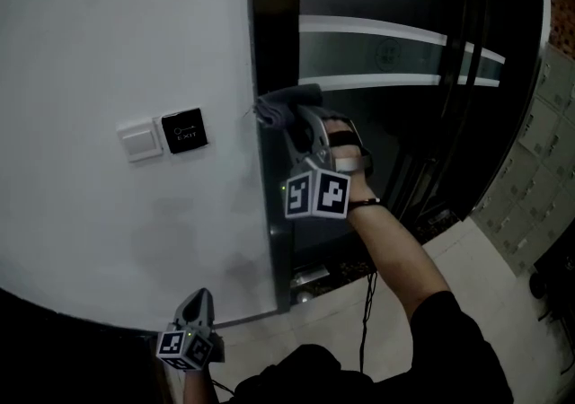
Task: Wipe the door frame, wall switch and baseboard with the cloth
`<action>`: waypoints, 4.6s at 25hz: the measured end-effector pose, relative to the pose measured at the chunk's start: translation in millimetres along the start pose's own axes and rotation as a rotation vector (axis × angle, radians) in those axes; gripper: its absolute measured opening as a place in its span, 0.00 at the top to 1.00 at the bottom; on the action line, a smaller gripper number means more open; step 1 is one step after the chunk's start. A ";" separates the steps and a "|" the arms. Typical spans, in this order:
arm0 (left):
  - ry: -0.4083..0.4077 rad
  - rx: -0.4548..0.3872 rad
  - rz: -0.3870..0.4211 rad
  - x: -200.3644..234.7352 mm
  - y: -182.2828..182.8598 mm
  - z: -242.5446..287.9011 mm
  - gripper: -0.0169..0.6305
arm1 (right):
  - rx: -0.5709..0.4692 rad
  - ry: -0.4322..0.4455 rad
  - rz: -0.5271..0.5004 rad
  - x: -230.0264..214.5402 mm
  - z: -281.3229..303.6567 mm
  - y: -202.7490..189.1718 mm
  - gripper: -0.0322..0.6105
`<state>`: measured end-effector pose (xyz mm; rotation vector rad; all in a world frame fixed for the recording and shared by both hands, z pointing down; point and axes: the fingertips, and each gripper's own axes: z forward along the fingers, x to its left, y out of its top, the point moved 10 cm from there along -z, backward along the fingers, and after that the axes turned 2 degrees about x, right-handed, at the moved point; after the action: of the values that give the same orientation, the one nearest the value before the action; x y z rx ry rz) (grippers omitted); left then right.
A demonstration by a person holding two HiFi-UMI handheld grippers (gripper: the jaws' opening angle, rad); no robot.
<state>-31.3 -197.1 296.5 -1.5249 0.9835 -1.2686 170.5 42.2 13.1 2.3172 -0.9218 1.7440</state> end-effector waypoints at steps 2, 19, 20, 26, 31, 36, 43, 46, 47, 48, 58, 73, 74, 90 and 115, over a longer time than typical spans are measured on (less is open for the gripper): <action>0.006 -0.002 -0.002 0.7 2.2 -2.3 0.97 | 0.007 -0.014 -0.014 -9.6 10.2 4.3 0.81; 0.034 0.041 0.001 6.9 0.1 -11.6 0.97 | 0.077 0.105 -0.023 48.5 24.1 -11.4 0.81; 0.034 0.043 0.002 6.7 -0.8 -11.0 0.97 | 0.078 0.113 -0.025 53.7 22.8 -13.2 0.81; 0.019 0.063 0.013 1.3 -4.6 -5.7 0.97 | 0.084 0.149 -0.022 77.1 13.5 -21.3 0.81; 0.009 0.086 0.030 -1.9 -8.2 -1.0 0.97 | 0.100 0.199 -0.005 102.5 3.7 -30.6 0.81; 0.005 0.108 0.033 -5.0 -10.5 1.7 0.97 | 0.117 0.265 -0.010 136.3 -7.6 -41.5 0.81; 0.003 0.111 0.057 -5.8 -14.6 3.1 0.97 | 0.143 0.326 0.022 172.4 -20.7 -51.7 0.81; 0.007 0.119 0.053 -6.7 -14.7 3.1 0.97 | 0.156 0.351 0.032 186.2 -23.9 -57.1 0.81; 0.010 0.124 0.052 -7.2 -14.7 3.3 0.97 | 0.158 0.355 0.033 189.4 -24.3 -58.5 0.81; 0.011 0.126 0.050 -7.5 -15.2 3.4 0.97 | 0.159 0.358 0.034 192.0 -24.8 -59.5 0.81; 0.025 0.137 0.031 -8.7 -24.6 -2.6 0.97 | 0.197 0.435 0.043 230.5 -37.7 -75.3 0.81; 0.069 0.079 -0.010 12.3 -22.8 -16.0 0.97 | 0.228 0.607 -0.029 302.9 -57.5 -96.4 0.81; 0.063 0.070 -0.011 14.0 -21.5 -14.5 0.97 | 0.222 0.612 -0.055 304.5 -56.7 -98.6 0.81; -0.146 0.064 -0.063 11.6 -27.5 32.1 0.97 | 0.302 0.539 0.194 240.8 -104.1 -105.3 0.81; -0.177 0.045 0.070 -316.2 -98.3 207.7 0.97 | 0.207 0.411 0.602 52.5 -240.8 -418.4 0.81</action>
<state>126.4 160.4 288.0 -1.5264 0.8804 -1.0804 192.6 462.2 255.9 1.7539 -1.5080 2.5187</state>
